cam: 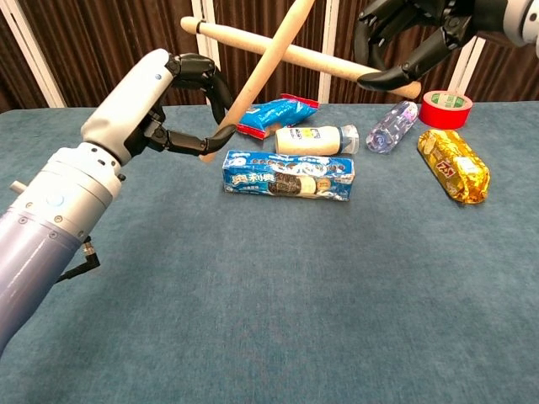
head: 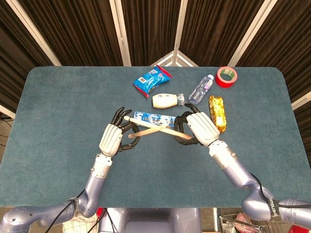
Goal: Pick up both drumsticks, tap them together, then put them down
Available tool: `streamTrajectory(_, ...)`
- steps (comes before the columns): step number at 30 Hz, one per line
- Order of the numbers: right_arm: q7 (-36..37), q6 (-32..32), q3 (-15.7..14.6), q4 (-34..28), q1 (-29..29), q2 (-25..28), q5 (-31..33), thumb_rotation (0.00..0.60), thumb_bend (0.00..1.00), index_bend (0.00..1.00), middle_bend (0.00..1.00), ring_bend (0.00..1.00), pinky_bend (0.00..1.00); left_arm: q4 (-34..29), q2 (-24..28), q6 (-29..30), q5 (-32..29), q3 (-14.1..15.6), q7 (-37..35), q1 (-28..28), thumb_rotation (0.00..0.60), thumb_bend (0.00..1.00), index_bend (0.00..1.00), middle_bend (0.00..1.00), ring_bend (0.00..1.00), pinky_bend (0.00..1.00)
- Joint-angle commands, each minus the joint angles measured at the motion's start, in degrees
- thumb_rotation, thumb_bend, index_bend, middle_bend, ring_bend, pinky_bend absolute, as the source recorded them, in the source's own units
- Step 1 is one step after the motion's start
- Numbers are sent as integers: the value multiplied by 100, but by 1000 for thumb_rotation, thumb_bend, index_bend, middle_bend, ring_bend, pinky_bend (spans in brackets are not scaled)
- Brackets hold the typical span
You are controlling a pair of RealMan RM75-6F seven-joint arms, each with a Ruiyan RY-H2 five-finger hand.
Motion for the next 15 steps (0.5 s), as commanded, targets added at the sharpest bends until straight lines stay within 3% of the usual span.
streamTrajectory(1,10,7,10,-4,4,7,13,600,471,833,663,398,97,-2,3,0,15,34,10,16,600,509,648,644,136,0)
streamTrajectory(15,142,-56,-4,56,6,97,115,600,472,839,664,398,97,94,-19,106,35,-65,-46,10,600,507,650,646,136,0)
